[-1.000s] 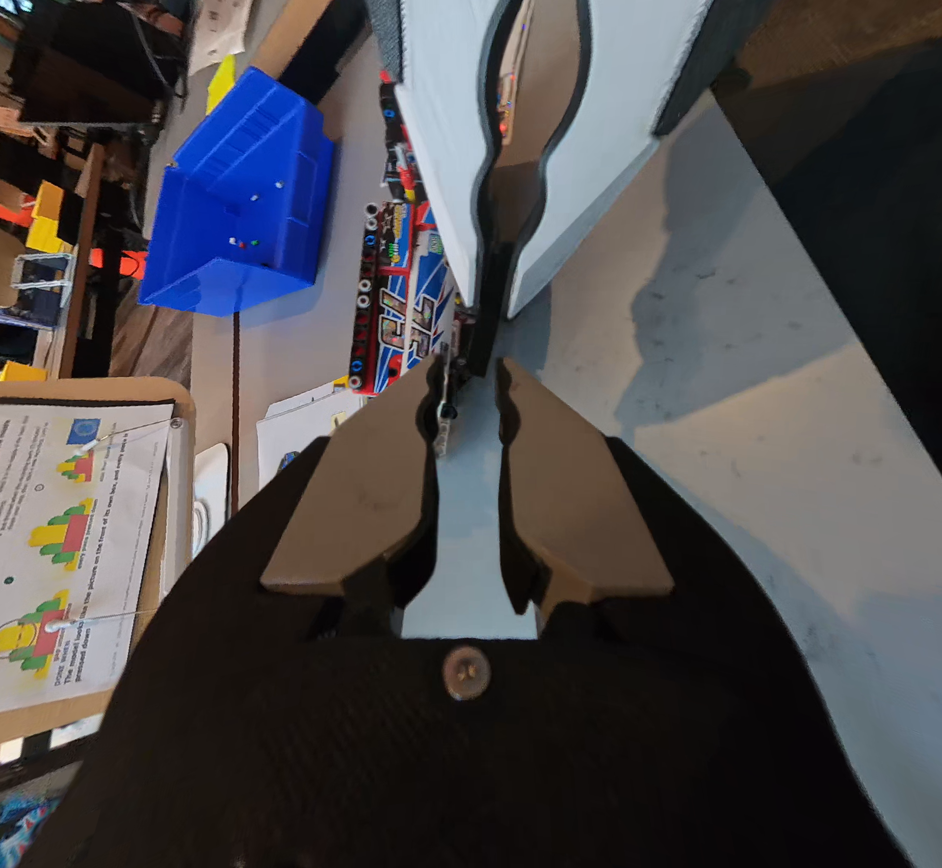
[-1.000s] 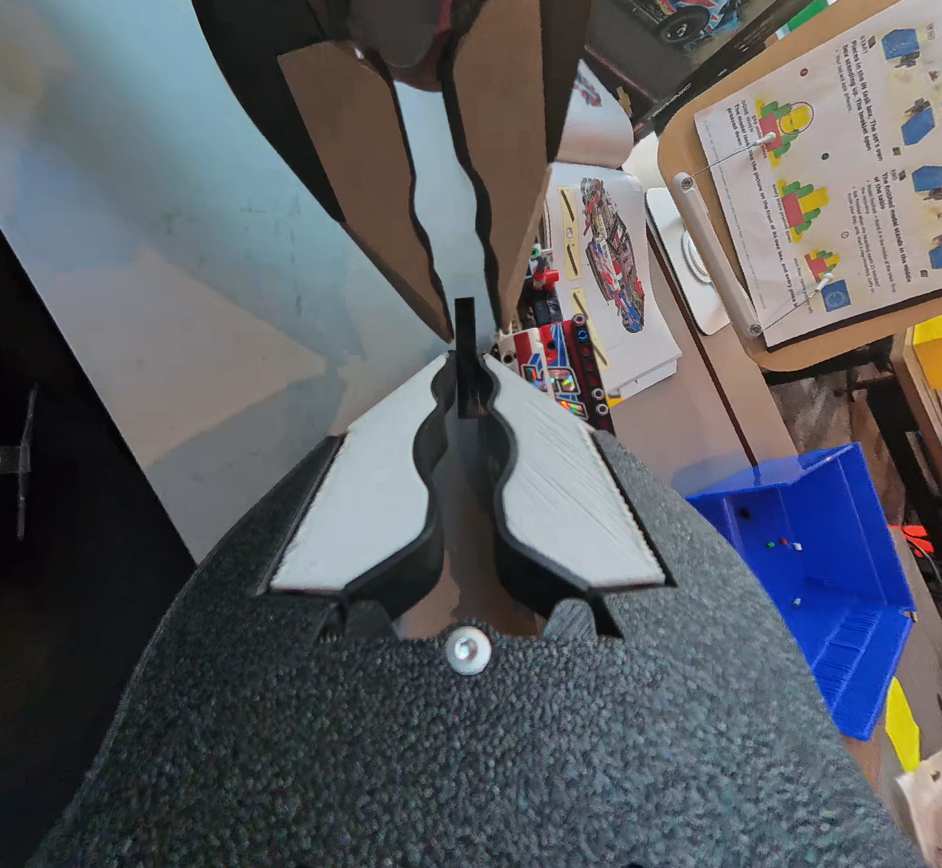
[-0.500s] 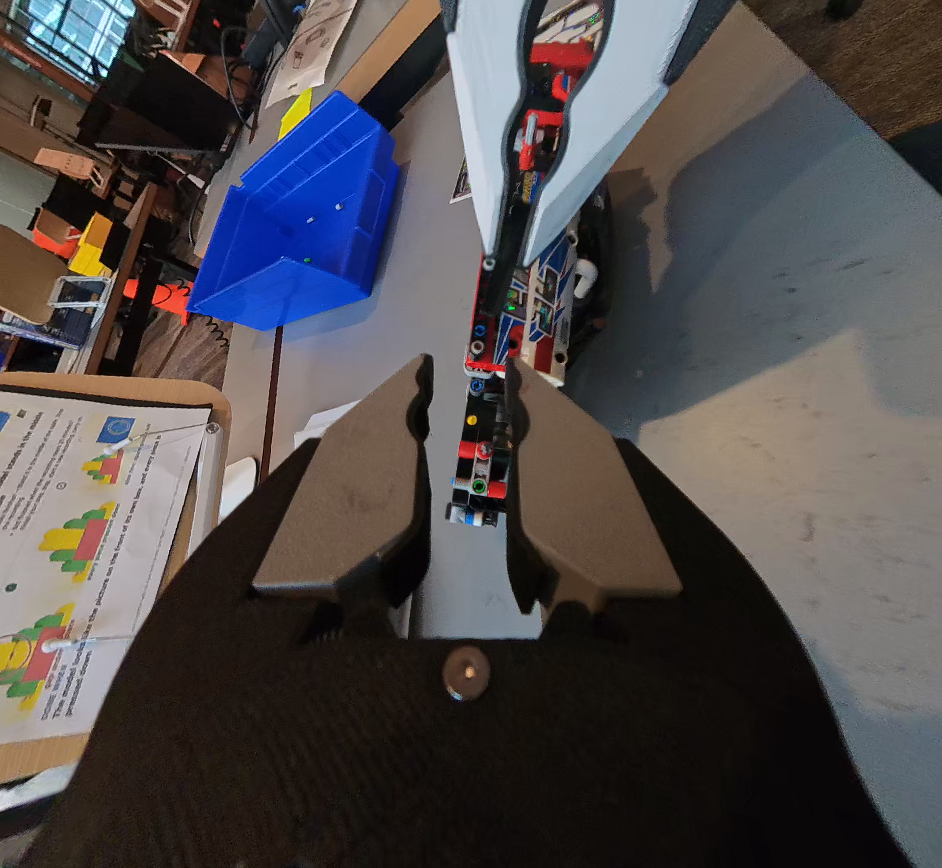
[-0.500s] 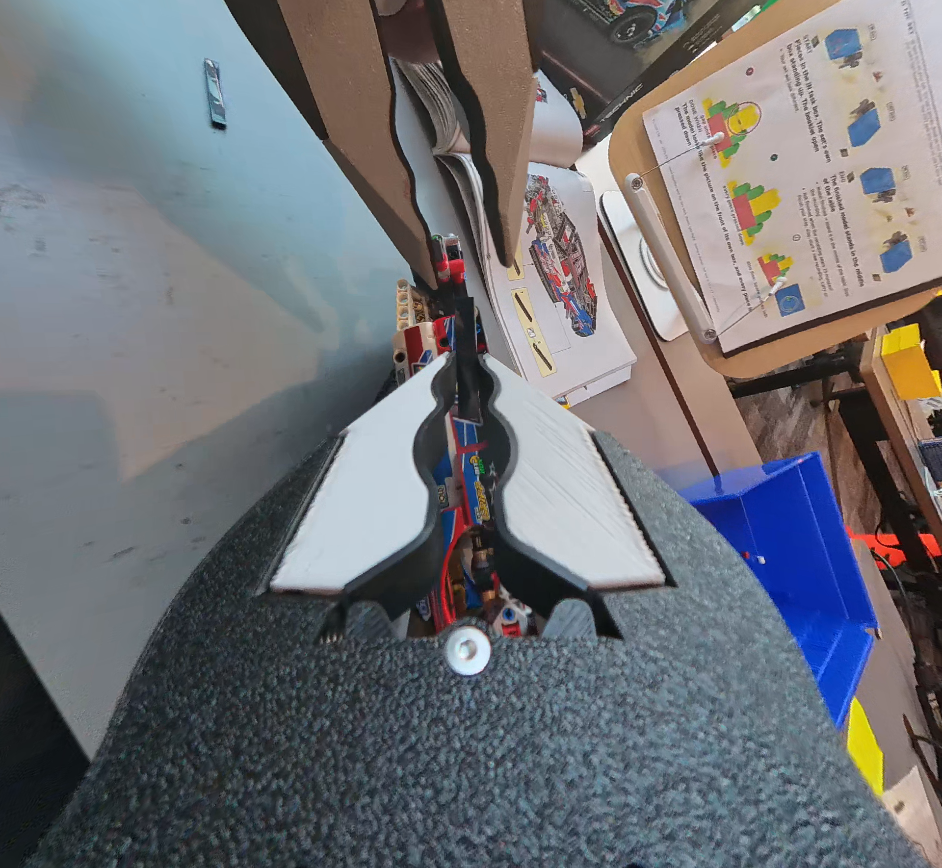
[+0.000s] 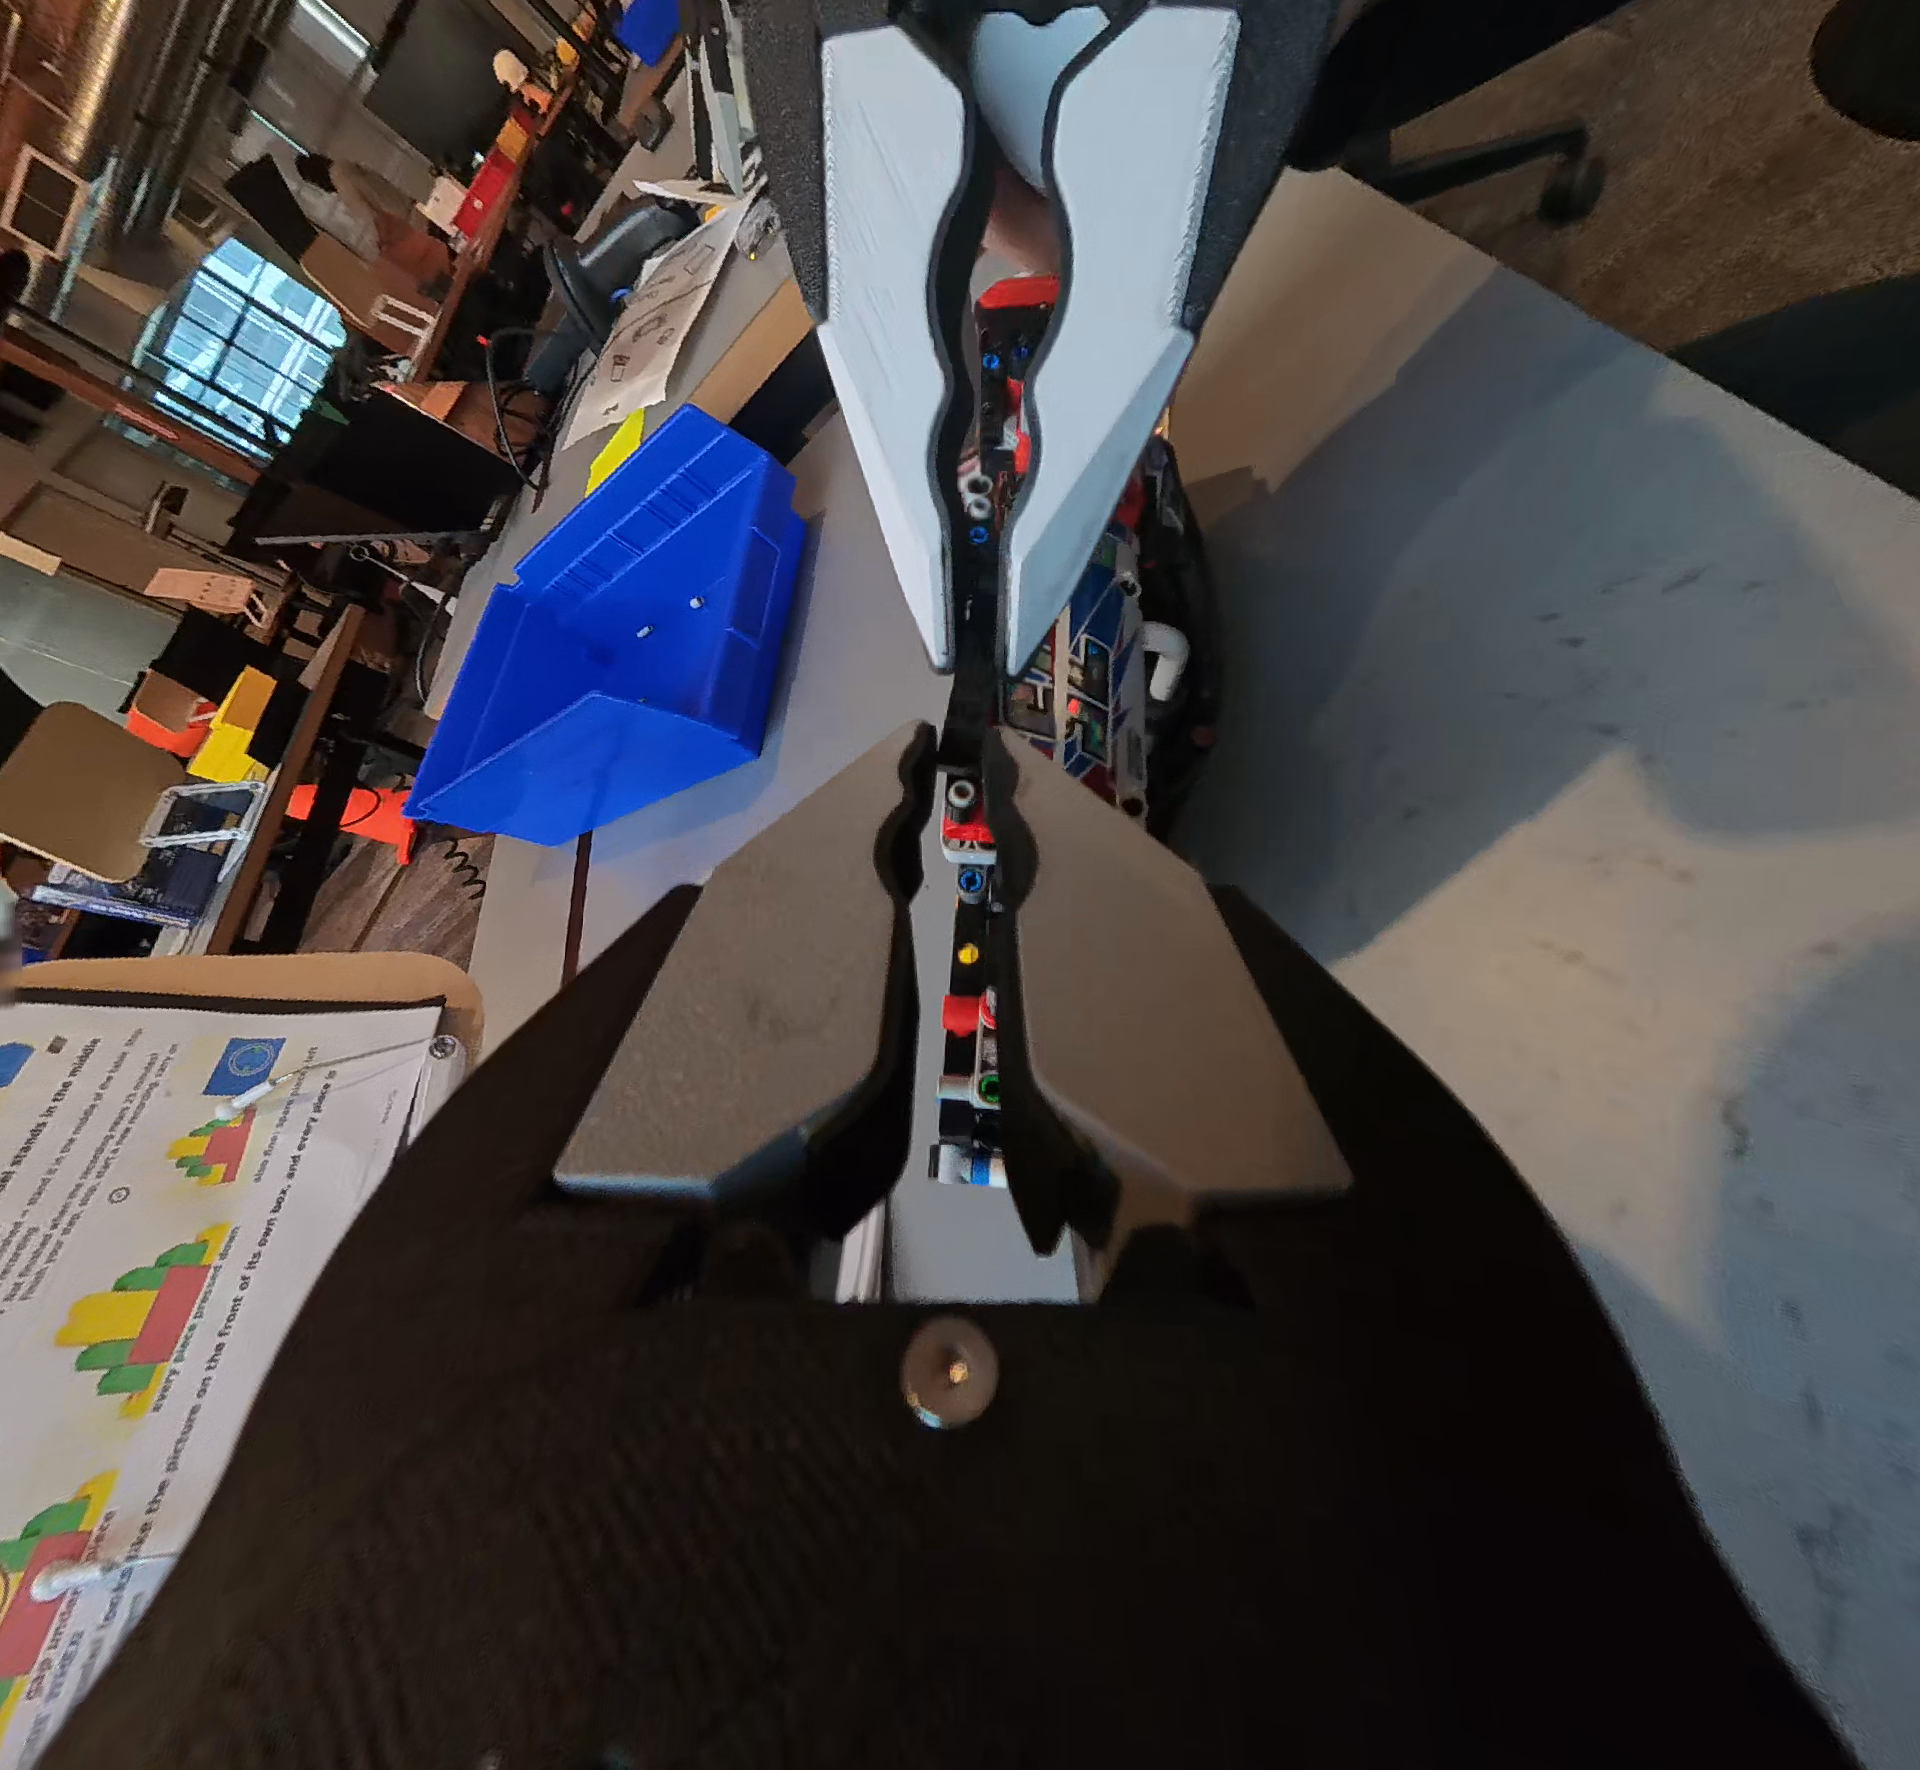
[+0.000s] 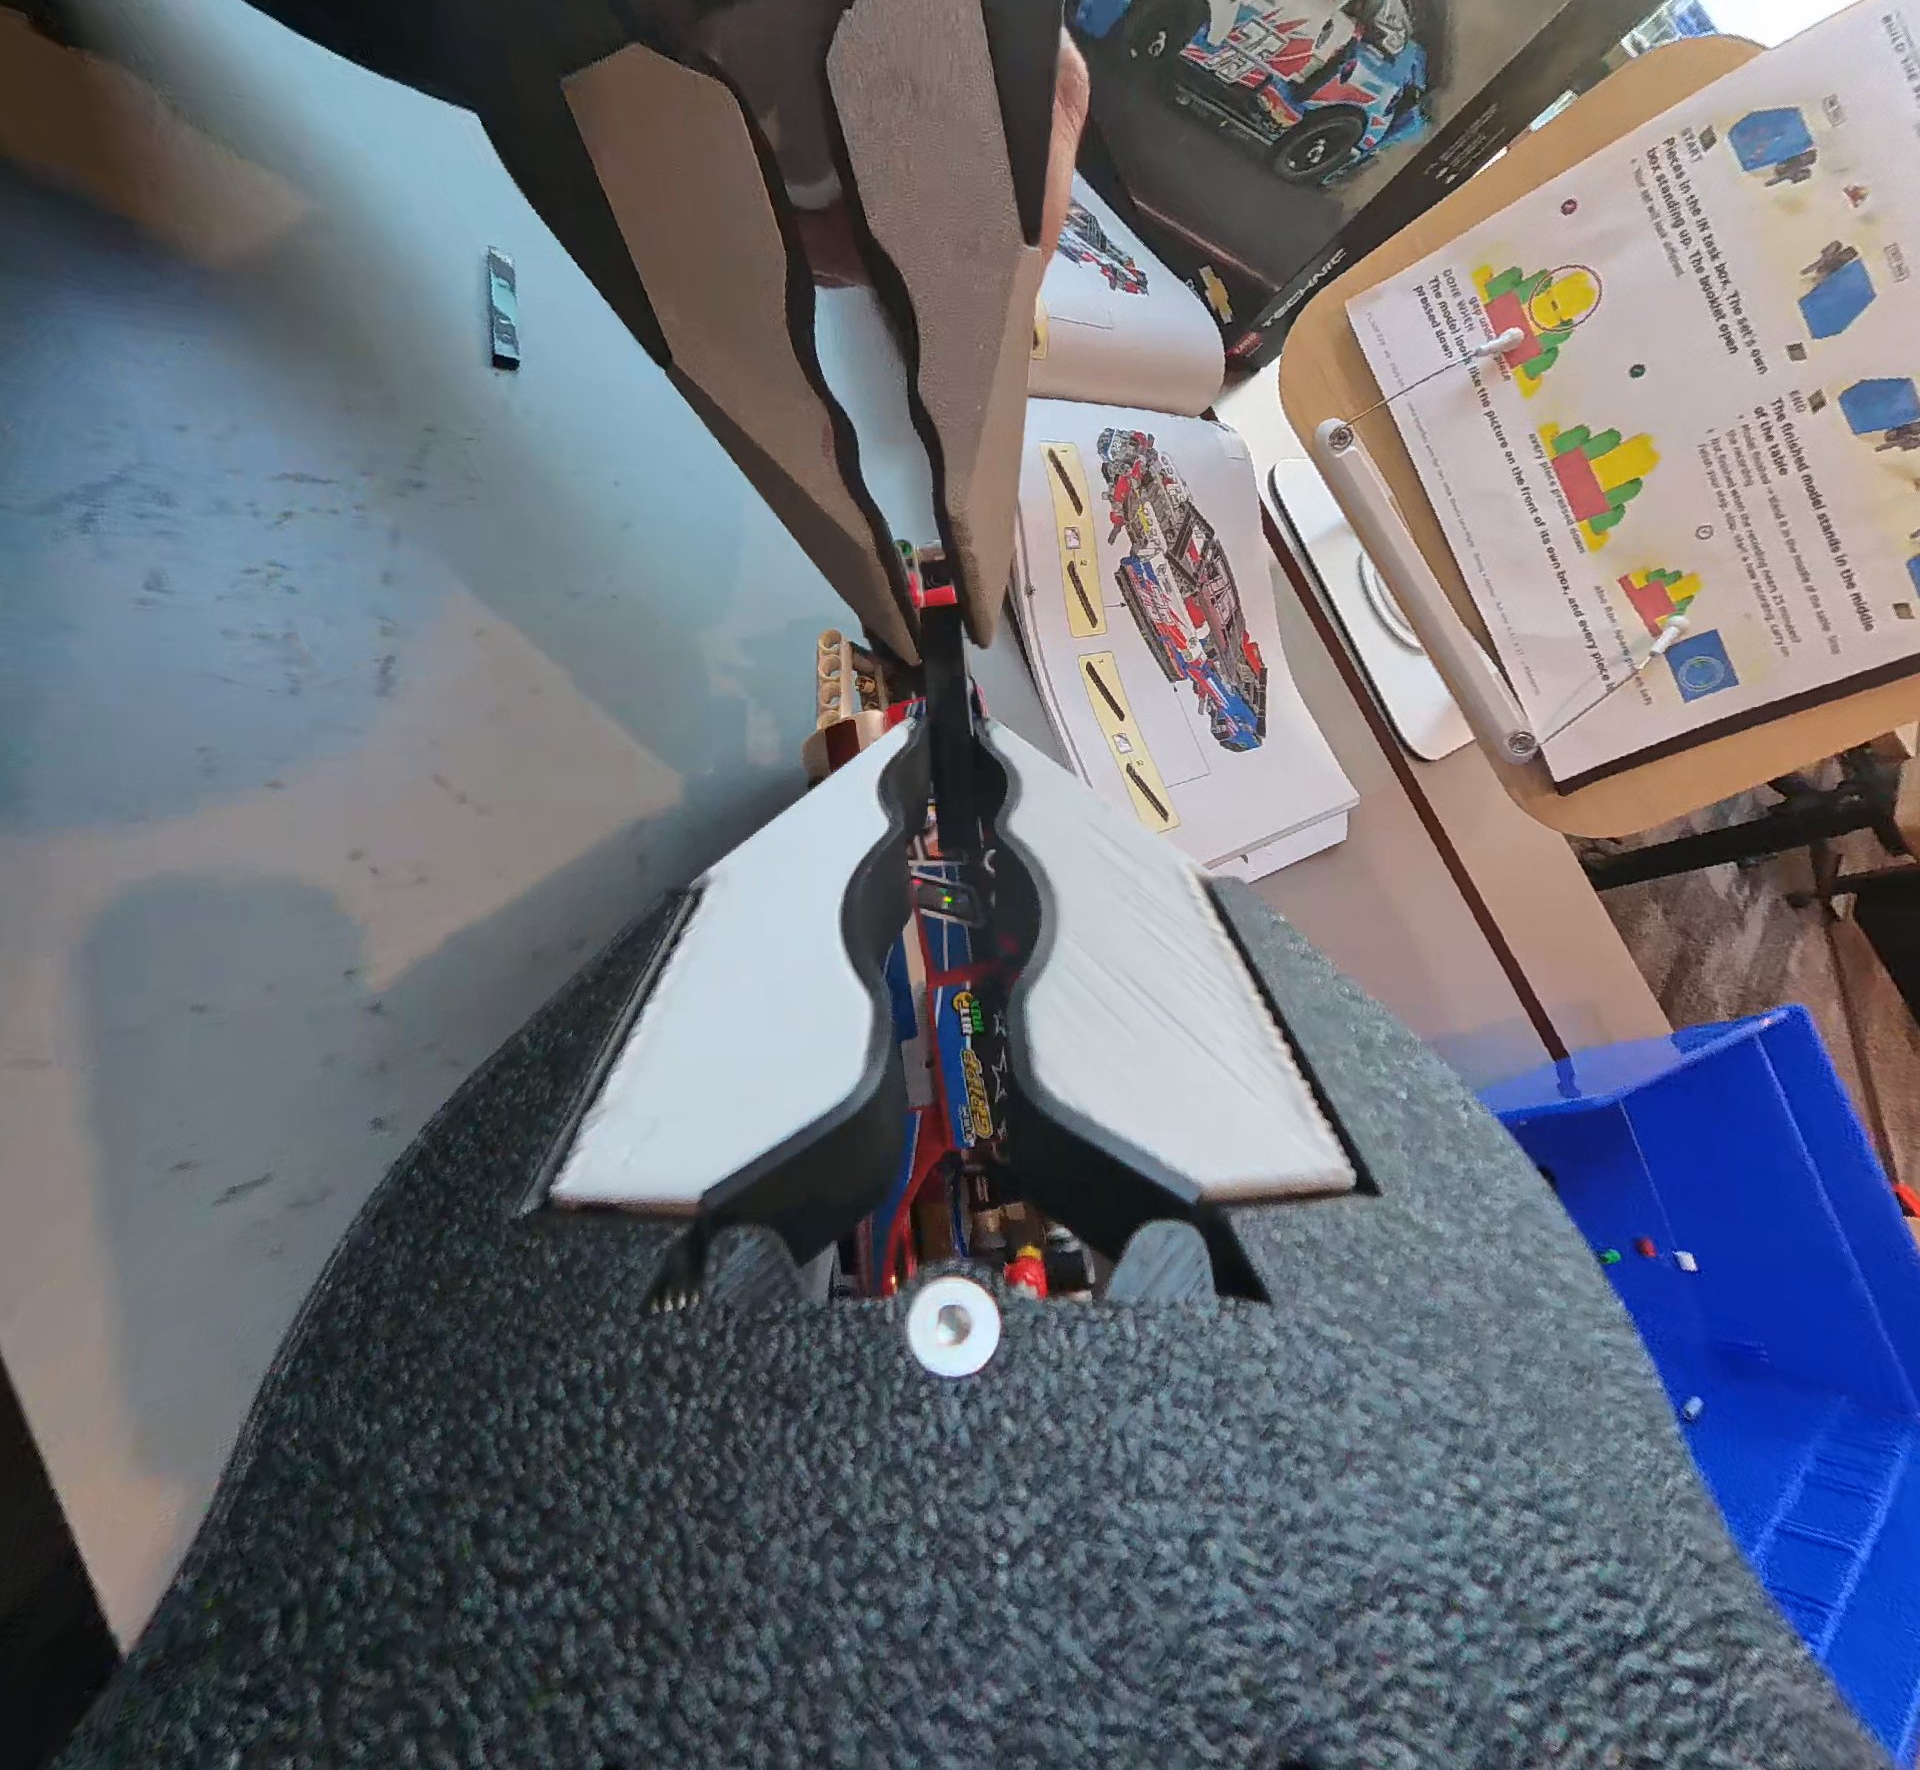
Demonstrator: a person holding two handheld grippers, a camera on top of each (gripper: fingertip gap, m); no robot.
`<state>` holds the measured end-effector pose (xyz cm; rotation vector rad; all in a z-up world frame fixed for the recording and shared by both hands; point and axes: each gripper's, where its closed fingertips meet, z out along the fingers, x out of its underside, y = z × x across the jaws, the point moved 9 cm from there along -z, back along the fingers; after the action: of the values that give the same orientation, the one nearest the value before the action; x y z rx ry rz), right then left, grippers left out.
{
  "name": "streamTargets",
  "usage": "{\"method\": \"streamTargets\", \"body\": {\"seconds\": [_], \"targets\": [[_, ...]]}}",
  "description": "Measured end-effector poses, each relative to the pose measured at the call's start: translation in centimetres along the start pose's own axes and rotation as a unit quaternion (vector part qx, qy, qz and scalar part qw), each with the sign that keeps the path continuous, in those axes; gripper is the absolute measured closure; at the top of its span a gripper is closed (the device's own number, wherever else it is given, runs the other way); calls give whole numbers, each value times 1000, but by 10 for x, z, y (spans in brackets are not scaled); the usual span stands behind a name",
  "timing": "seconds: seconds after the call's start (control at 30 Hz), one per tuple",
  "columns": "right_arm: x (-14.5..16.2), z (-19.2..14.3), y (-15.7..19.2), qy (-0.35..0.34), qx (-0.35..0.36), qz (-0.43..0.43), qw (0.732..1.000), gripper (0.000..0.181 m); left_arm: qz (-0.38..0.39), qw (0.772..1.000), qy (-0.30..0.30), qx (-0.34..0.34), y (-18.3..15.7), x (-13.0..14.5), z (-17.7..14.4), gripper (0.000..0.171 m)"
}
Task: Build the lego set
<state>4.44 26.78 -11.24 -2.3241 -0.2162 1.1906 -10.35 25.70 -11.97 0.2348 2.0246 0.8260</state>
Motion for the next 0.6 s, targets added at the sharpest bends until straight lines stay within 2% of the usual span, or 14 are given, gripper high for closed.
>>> {"method": "streamTargets", "body": {"seconds": [0.07,0.2,0.37,0.6], "targets": [[1,1,0,11,6,-3,1000,174,-13,1000,14,5,0,1,3,167],[0,-5,-1,26,24,-12,999,172,-19,1000,6,-19,-1,-1,2,167],[-4,-11,0,32,25,-16,999,167,14,999,-15,-31,-4,-4,0,167],[-12,-3,6,56,34,-53,996,174,51,998,-18,-36,-7,-1,0,167]]}}
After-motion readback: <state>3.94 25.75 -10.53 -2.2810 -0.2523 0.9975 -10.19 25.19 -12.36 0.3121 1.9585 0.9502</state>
